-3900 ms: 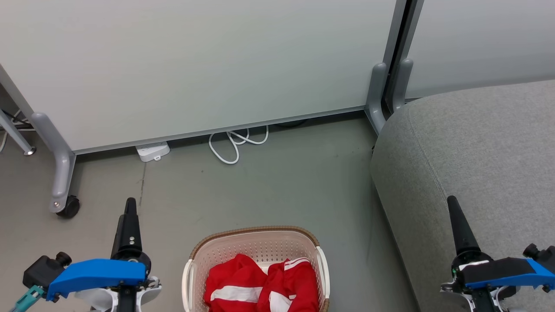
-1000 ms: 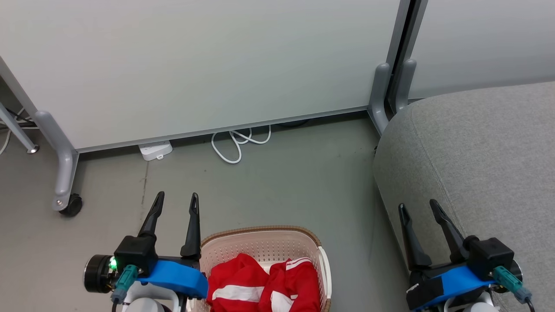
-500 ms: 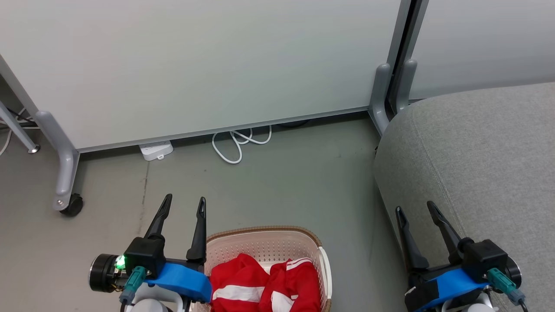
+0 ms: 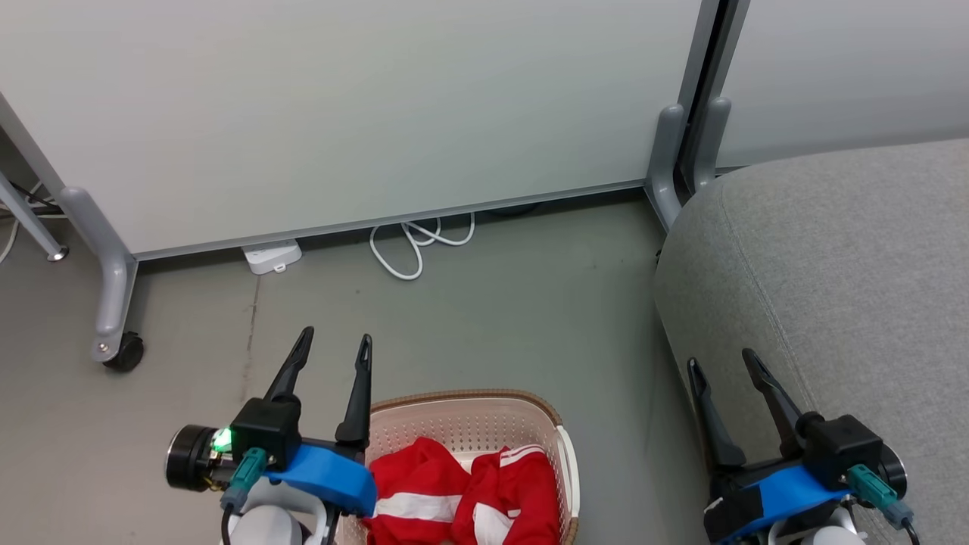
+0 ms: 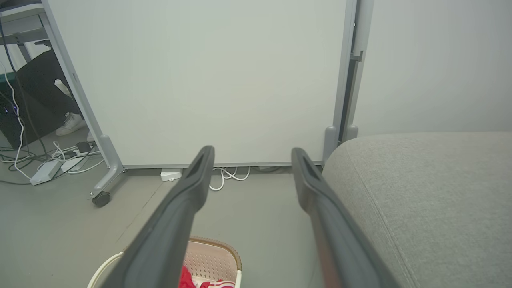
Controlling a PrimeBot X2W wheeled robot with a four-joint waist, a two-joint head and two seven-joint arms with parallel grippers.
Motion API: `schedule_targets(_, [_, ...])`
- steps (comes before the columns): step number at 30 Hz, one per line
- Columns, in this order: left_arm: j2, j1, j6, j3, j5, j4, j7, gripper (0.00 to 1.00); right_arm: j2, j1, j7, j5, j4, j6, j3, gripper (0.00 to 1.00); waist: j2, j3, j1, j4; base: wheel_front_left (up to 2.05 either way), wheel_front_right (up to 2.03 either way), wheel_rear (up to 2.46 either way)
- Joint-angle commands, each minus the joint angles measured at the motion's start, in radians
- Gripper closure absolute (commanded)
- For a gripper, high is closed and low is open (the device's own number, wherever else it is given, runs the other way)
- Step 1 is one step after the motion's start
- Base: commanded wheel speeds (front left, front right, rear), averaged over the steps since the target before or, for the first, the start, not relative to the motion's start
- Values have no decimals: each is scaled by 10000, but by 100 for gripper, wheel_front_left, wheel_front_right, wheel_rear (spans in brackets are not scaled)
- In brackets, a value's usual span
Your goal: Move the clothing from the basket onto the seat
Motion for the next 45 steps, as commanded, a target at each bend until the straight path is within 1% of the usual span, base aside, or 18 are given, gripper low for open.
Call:
schedule_targets(1, [44,-199,-61,-62,83,96,-44,0,-59,-146,-56,-38,-21,4,25,0,-1,89,0,-49,0,0,0])
schedule_targets(10, [472,-1529,-247,-788,152,1527,-39,0,-57,-643,-54,18,-134,4,178,0,-1,1080,0,-514,0,0,0])
schedule_targets(15, [842,-2363,-242,-1598,51,2508,-39,0,-53,-1116,-50,52,-217,4,302,0,-1,1845,0,-904,0,0,0])
schedule_targets(20, [1354,-3302,-246,-2873,-197,3563,-36,0,-50,-1661,-50,75,-361,4,333,0,-1,2641,0,-1238,0,0,0])
schedule_targets(28, [1967,-4736,-243,-4913,-820,5125,-37,0,-47,-2479,-50,110,-623,4,399,0,-1,4016,0,-1600,0,0,0])
schedule_targets(38, [2256,-6248,-243,-7969,-1504,7050,-6,0,-47,-3599,-48,147,-926,4,648,0,-1,5711,0,-1855,0,0,0])
schedule_targets(45, [2583,-7112,-243,-9820,-2139,7877,466,0,-48,-4338,-48,229,-1228,4,836,0,-1,6823,0,-2054,0,0,0])
